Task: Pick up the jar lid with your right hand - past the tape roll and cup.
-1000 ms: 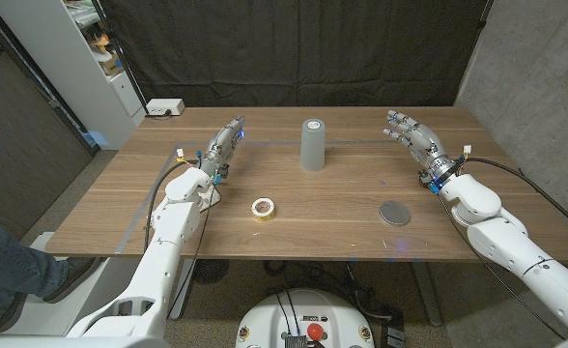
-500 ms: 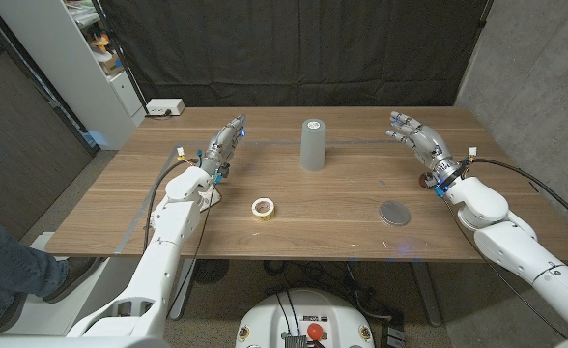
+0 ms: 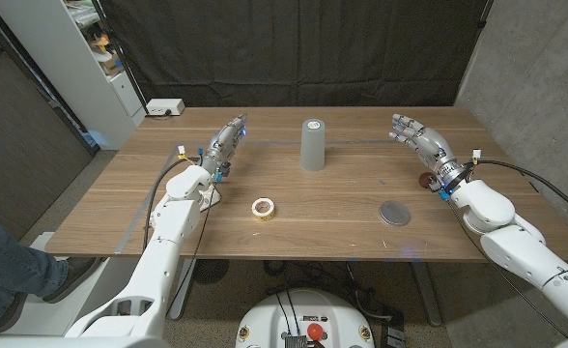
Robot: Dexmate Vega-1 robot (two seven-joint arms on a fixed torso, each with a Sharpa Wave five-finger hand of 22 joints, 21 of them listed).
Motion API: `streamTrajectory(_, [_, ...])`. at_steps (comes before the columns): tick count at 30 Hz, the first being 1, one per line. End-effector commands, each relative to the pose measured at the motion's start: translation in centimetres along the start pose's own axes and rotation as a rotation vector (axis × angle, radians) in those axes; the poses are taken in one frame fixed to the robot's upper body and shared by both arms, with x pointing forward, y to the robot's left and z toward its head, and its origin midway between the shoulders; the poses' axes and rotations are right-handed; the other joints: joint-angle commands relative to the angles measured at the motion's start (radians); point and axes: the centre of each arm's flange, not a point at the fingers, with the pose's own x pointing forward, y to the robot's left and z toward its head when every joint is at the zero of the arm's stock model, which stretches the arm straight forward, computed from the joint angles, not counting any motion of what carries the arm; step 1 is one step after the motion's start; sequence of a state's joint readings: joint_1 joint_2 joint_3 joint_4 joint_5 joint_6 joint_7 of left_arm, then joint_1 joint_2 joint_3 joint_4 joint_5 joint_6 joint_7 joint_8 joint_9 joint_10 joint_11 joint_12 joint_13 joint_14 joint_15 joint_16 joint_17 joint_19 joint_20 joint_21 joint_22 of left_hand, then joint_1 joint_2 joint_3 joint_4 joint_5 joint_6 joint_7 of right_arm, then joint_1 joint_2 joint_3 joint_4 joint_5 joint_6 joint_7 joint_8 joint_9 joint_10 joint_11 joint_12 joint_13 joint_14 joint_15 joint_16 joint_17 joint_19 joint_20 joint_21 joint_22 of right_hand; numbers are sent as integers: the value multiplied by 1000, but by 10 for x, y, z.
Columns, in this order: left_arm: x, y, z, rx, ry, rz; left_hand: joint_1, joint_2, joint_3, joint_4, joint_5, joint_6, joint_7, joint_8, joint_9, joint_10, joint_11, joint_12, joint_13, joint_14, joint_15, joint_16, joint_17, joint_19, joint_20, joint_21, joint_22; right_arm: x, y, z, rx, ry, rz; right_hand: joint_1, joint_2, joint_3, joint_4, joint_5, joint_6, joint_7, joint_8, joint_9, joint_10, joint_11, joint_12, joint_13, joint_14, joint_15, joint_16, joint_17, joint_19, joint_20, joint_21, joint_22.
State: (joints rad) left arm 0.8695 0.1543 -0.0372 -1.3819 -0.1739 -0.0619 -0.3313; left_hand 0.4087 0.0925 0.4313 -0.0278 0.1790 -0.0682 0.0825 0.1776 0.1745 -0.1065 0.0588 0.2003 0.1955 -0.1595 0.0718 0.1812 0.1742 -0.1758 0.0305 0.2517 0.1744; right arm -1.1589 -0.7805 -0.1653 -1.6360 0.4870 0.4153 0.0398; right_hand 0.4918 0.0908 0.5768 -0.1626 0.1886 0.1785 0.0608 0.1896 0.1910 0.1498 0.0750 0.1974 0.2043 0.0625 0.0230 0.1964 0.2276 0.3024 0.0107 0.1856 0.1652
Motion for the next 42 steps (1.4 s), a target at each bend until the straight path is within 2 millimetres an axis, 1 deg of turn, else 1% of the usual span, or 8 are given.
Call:
streamTrajectory(1, [3,-4,2,6,3,-8,2,9,3,-6,7,-9,-1,6,3,-9,-3,5,0,-14,1,2,3,-27,4,-2,4,-8,-8,2,-37,-4,1,17,0,1,-3,6,6,-11,7,0,8,-11,5,2,15,-18,10,-4,0,-3,1,4])
streamTrajectory(2, [3,-5,2,6,3,-8,2,9,3,-6,7,-9,-1,6,3,-9,-3,5,0,-15,0,2,3,-27,4,-2,4,-9,-9,3,-38,-4,0,19,-2,1,-4,6,13,-18,10,0,19,-24,9,1,24,-24,12,-5,1,-3,2,4])
streamTrajectory(9, [3,-6,2,9,4,-8,1,10,3,-8,7,-9,-1,6,3,-10,-2,5,0,-16,1,2,3,-27,5,-4,5,-14,-13,4,-58,-14,-2,25,-7,4,-7,6,17,-23,11,-1,13,-30,5,0,26,-27,11,-10,0,-10,2,4])
streamTrajectory(15, [2,-7,3,14,3,-7,1,11,3,-10,8,-9,-1,6,3,-10,-2,5,0,-16,0,2,3,-27,4,-6,5,-19,-14,6,-77,-12,-2,27,-9,6,-6,6,14,-25,9,-1,7,-31,3,-1,20,-21,8,-11,-4,-10,1,3])
streamTrajectory(21, [1,-7,3,13,1,-7,0,11,3,-11,8,-10,-2,6,3,-10,-2,6,0,-15,0,2,3,-27,5,-7,5,-25,-16,7,-84,-9,-14,28,-10,7,-5,6,13,-27,8,0,-3,-34,-1,-1,19,-23,7,-11,-6,-9,0,3])
streamTrajectory(32, [1,-10,7,20,-7,-10,0,12,3,-13,8,-10,-3,6,3,-11,-3,6,0,-15,-2,3,3,-27,5,-10,5,-33,-21,11,-124,-21,-27,23,-11,8,1,5,8,-32,6,0,-15,-39,-4,-2,50,-31,21,-10,-5,-5,2,3])
streamTrajectory(42, [0,-12,8,20,-10,-13,-1,13,3,-16,8,-10,-3,7,3,-12,-7,6,-1,-14,-2,3,3,-26,5,-13,5,-39,-23,16,-181,-38,-28,25,-16,10,0,5,12,-38,8,0,-7,-40,0,-2,55,-30,21,-11,-5,-4,2,3])
